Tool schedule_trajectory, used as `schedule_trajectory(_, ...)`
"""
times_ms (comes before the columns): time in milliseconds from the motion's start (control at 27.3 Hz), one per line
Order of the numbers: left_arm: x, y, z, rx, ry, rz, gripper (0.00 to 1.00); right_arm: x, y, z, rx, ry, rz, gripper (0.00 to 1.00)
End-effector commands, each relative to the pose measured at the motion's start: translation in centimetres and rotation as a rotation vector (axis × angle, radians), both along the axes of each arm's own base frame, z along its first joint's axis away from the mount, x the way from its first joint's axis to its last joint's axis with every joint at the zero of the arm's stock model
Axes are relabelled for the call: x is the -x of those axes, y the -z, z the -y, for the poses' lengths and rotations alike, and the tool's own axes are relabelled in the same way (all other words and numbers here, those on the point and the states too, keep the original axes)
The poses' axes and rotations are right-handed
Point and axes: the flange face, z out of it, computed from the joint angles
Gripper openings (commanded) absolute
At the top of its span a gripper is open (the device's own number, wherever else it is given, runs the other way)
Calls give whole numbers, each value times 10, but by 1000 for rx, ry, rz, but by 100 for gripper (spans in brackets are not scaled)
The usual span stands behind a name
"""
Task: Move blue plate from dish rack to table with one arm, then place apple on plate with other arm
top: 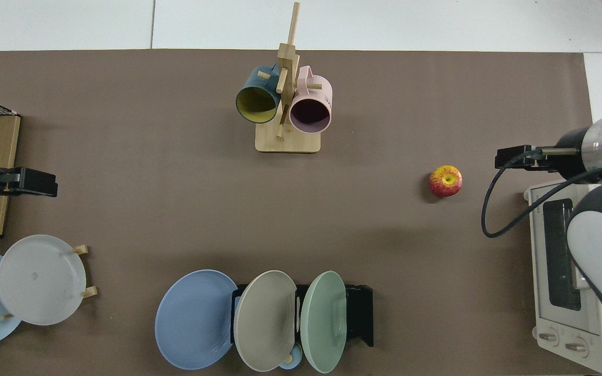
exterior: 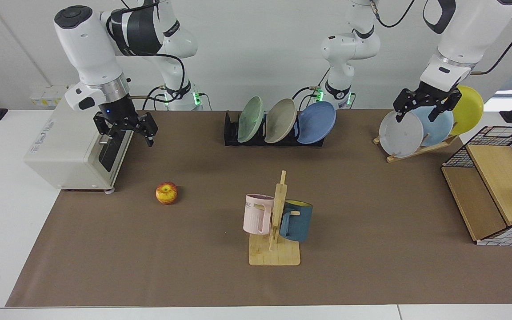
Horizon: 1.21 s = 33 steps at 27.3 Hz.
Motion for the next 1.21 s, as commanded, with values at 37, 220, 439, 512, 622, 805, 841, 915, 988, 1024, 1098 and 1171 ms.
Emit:
schedule_trajectory(37, 6, -1, -1, 4, -7, 21, 100, -2, -1, 2, -16, 26, 12, 100)
schedule_trajectory(220, 6, 0, -1, 3, -9, 19, 100, -2, -1, 2, -16, 26, 12, 100)
schedule_trajectory(439, 7, 3, 0, 3, -9, 7, 100, -2, -1, 2, -16, 26, 12, 100)
schedule_trajectory(512, 7, 2, 2, 0, -9, 9, 100, -2, -1, 2, -16, 26, 12, 100)
schedule_trajectory(622, 8, 2, 3, -1, -7, 9, 100, -2, -1, 2, -16, 26, 12, 100)
schedule_trajectory(805, 8, 2, 5, -2, -3, 10, 100, -2, -1, 2, -17, 27, 11, 100)
schedule_trajectory(841, 8, 3, 5, -3, -3, 7, 100, -2, -1, 2, -16, 26, 12, 100)
schedule_trajectory(915, 8, 3, 6, -4, -1, 7, 100, -2, -1, 2, -16, 26, 12, 100)
schedule_trajectory(988, 9, 3, 6, -6, 1, 6, 100, -2, -2, 2, -17, 27, 13, 100)
schedule_trajectory(1024, 9, 3, 8, -12, 4, 3, 100, -2, -1, 2, -16, 26, 12, 100)
schedule_trajectory(1098, 11, 5, 15, -33, -9, -7, 100, -2, -1, 2, -16, 26, 12, 100)
schedule_trajectory(1171, 18, 9, 33, -102, -28, -8, 100, -2, -1, 2, -16, 26, 12, 100)
